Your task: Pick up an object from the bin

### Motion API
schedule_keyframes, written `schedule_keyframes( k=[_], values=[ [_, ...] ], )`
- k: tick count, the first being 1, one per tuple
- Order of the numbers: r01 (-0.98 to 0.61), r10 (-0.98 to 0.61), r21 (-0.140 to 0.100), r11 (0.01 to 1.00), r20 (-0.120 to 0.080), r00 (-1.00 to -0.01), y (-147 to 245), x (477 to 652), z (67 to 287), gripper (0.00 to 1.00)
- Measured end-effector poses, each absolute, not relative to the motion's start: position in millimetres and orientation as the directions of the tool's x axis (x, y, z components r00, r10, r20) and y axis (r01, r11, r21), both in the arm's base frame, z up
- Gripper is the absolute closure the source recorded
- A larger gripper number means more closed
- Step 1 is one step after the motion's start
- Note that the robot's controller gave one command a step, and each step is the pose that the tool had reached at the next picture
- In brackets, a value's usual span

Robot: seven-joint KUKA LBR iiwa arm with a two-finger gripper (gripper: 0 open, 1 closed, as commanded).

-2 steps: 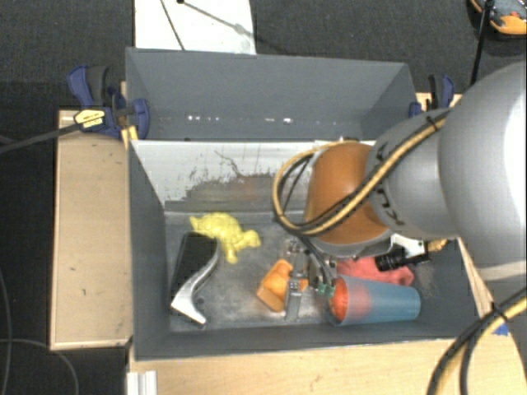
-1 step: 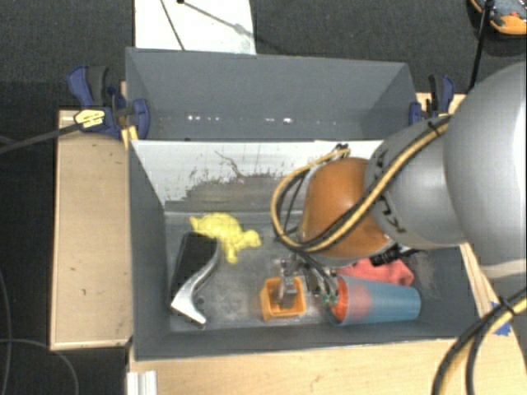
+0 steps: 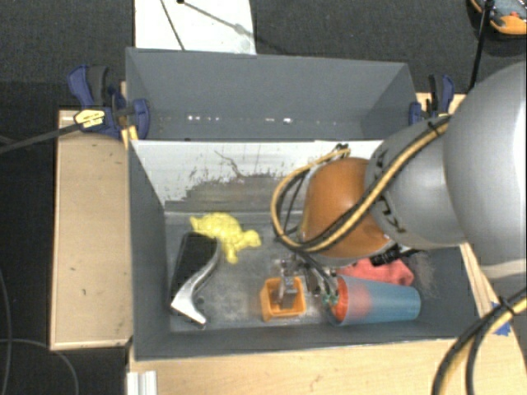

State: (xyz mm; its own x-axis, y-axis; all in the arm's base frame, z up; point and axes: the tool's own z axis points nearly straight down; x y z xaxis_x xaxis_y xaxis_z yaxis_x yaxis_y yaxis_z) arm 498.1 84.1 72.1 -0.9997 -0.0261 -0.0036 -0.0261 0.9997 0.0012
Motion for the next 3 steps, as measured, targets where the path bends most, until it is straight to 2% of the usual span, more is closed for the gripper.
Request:
schedule_keyframes(
  k=[1,2,3],
  values=[
    [-0.032,-0.032,-0.001,1.0,0.005,-0.999,104.3,499.7,123.2,1.0],
    [-0.042,-0.042,0.001,0.999,-0.005,-0.999,106.7,532.3,163.0,1.0],
    [-0.064,-0.064,0.0,0.998,0.003,-0.998,120.2,522.6,199.2,1.0]
  ],
)
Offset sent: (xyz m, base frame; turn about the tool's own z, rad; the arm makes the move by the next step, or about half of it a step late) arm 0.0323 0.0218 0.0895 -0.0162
